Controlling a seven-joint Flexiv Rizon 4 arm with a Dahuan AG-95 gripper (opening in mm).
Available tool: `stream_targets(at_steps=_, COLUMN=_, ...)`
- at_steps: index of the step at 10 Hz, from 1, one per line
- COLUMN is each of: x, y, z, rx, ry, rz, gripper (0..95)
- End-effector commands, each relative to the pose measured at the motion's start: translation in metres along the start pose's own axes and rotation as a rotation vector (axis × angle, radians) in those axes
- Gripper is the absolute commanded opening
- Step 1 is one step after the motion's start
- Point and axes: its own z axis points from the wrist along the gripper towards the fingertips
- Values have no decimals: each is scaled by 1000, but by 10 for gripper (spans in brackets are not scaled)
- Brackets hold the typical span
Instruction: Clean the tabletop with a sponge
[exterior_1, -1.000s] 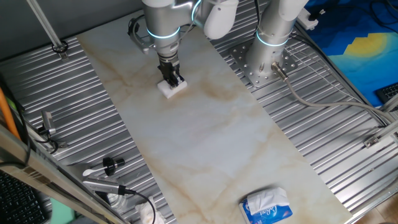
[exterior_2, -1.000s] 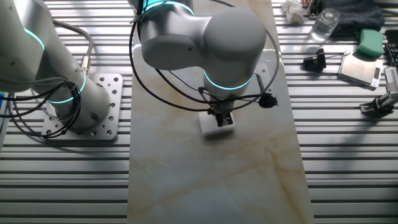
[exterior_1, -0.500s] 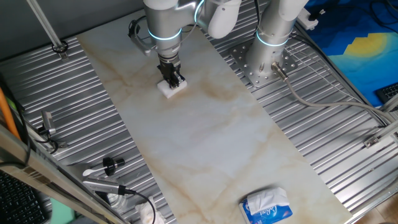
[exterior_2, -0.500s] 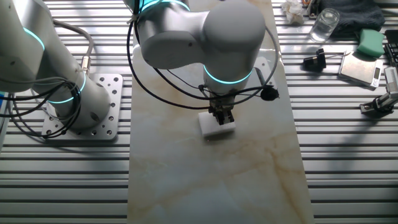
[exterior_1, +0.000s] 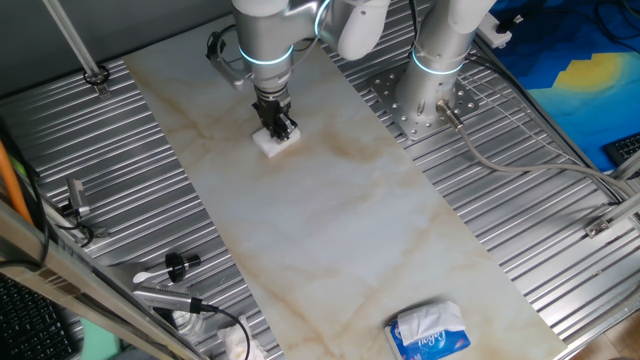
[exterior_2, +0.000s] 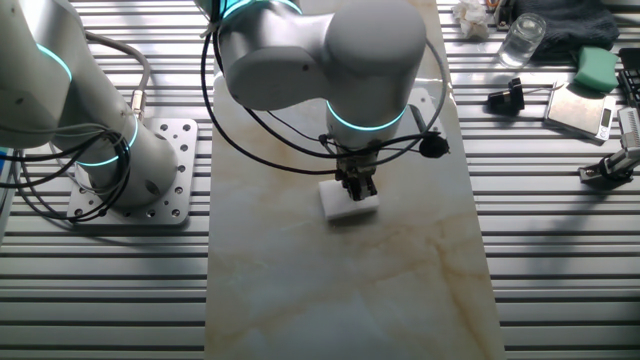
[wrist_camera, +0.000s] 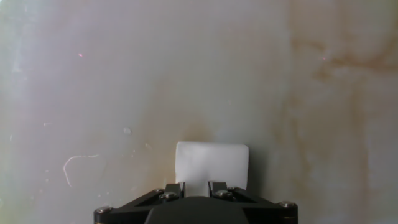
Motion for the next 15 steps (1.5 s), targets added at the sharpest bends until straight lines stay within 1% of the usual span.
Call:
stream_targets(at_steps=1, x=1, y=-1, z=-3, rx=4, ry=2, rz=-3, gripper=190)
stream_targets(at_steps=3, x=2, y=-2, z=-3, rx=13, ry=2, rz=-6, gripper=190)
stream_targets(at_steps=6, x=5, y=-6, z=-4, rx=14, ry=0, rz=-11, gripper=190)
stream_targets(at_steps=9, x=6, y=-8, z=1, rx=13, ry=-6, rz=-10, gripper=190)
stream_targets(at_steps=13, x=6, y=-8, z=3, rx=13, ry=-8, rz=-11, gripper=190)
stream_targets(at_steps=15, x=6, y=-9, z=6, rx=11, ry=-11, rz=-11, gripper=190)
